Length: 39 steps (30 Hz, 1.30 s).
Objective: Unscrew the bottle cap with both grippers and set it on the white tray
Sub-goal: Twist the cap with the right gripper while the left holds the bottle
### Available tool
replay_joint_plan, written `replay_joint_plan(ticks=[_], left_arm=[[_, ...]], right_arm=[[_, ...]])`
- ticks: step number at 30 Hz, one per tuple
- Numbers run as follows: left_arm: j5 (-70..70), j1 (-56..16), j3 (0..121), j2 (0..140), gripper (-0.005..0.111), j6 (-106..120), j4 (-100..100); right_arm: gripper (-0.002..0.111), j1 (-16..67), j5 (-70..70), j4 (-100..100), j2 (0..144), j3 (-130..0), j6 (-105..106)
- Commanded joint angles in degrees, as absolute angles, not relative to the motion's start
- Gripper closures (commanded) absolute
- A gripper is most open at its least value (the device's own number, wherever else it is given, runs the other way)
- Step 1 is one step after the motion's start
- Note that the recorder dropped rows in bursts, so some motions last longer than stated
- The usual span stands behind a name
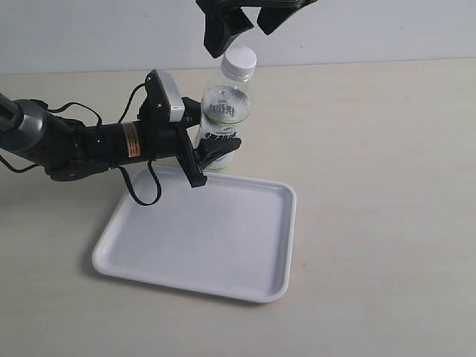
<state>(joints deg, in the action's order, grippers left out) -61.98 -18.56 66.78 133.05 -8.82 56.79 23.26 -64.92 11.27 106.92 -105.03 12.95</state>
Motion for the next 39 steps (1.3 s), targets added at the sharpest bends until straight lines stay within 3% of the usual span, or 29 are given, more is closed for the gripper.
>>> replay_joint_plan(ticks=[1, 16, 23, 39], left_arm=[[-63.6, -18.8, 66.7, 132.7, 0.107, -9.2, 55.3], [-63.6, -18.8, 66.7, 132.7, 0.107, -9.2, 55.3], [-63.6, -18.8, 66.7, 132.7, 0.107, -9.2, 55.3], [-63.6, -18.8, 66.7, 132.7, 0.107, -9.2, 55.3]], right_arm=[[0.03, 23.3, -67.3, 10.1, 107.1, -105.0, 11.7], [0.03, 23.3, -64.0, 9.8, 109.8, -105.0, 11.7], [0.048, 23.3, -63.5, 9.8, 109.9, -105.0, 11.9], [0.048, 23.3, -63.6, 9.8, 110.1, -105.0, 12.7]])
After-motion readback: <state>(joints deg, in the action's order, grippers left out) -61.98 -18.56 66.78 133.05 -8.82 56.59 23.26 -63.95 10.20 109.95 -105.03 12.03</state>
